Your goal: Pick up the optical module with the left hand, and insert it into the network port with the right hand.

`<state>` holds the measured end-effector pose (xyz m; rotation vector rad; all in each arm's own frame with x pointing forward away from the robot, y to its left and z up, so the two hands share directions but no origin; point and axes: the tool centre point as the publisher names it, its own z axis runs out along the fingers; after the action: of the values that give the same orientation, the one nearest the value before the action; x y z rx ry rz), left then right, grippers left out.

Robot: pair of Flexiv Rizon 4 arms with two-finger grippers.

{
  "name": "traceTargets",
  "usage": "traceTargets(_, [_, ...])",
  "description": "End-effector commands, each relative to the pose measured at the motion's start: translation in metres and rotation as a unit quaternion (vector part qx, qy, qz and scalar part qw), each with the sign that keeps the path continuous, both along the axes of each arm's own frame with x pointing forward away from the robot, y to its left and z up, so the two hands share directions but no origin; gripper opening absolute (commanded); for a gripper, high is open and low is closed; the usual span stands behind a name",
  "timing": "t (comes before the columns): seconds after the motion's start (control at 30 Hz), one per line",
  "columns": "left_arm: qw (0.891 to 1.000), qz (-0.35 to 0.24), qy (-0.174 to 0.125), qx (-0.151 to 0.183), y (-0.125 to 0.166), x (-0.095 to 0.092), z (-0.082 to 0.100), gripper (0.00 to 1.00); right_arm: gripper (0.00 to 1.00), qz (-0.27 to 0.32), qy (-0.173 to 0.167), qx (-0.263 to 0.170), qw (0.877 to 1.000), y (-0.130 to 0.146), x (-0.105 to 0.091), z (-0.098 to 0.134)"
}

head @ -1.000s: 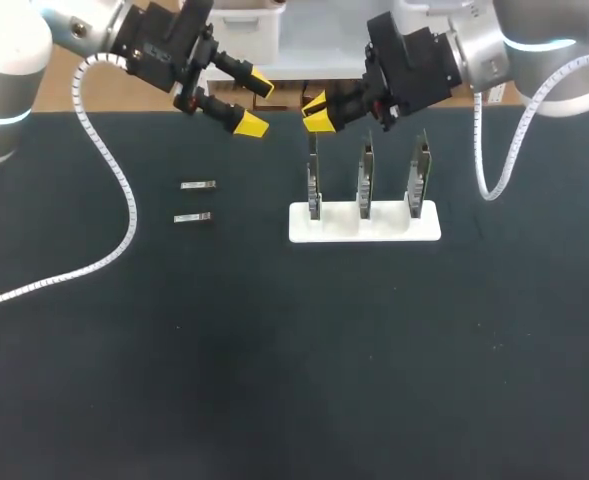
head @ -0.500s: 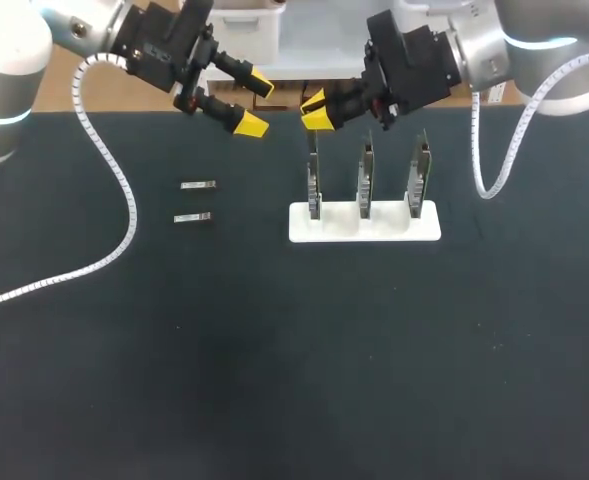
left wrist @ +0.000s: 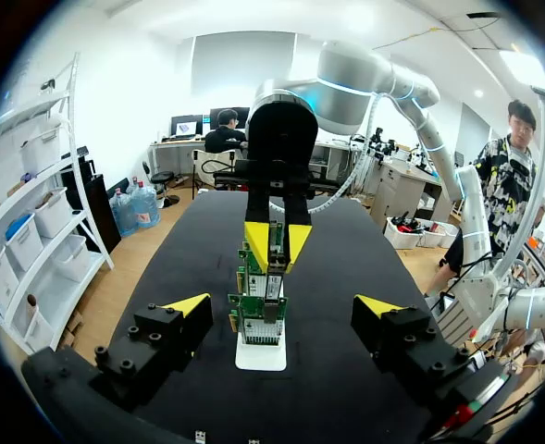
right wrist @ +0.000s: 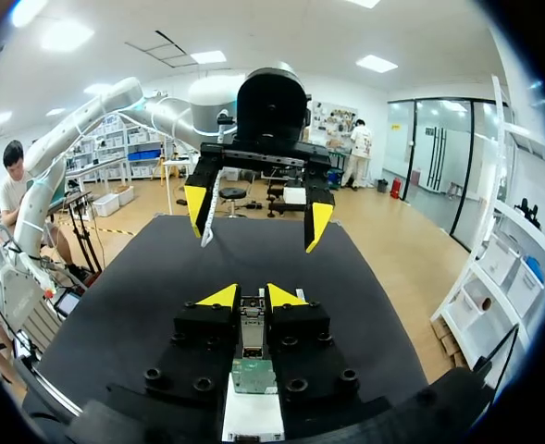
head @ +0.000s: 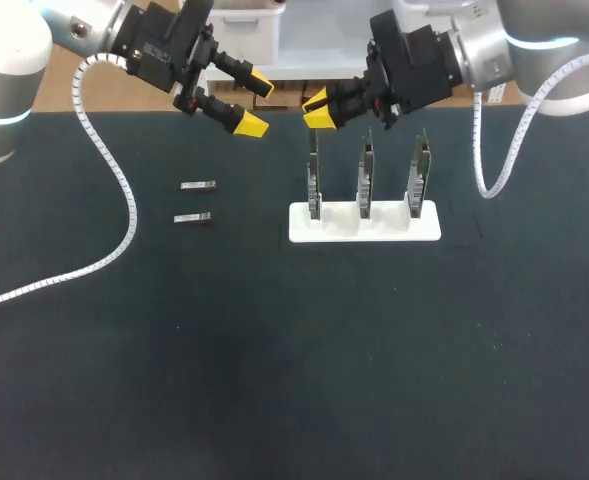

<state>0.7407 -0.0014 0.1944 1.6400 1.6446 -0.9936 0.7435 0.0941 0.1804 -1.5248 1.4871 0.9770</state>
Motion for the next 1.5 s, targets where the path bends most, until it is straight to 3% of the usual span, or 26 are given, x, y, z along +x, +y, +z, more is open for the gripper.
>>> traceTargets(0.03, [1.000, 0.000, 0.002, 0.003, -0.001, 0.000, 0.001, 1.00, 0.00, 0.000, -0.001, -0.002, 1.000, -0.001, -0.001, 0.000])
traceTargets(0.7, [1.000, 0.000, 0.002, 0.003, -0.001, 0.000, 0.001, 1.00, 0.00, 0.002, -0.002, -0.004, 1.000, 0.000, -0.005, 0.001])
traceTargets(1.07, [1.000, 0.000, 0.002, 0.003, -0.001, 0.000, 0.001, 1.00, 0.00, 0.002, 0.009, -0.011, 1.000, 0.001, -0.006, -0.009])
traceTargets(1.5, [1.000, 0.000, 0.002, 0.003, -0.001, 0.000, 0.001, 1.00, 0.00, 0.005, 0.000, -0.004, 1.000, 0.002, -0.004, -0.002])
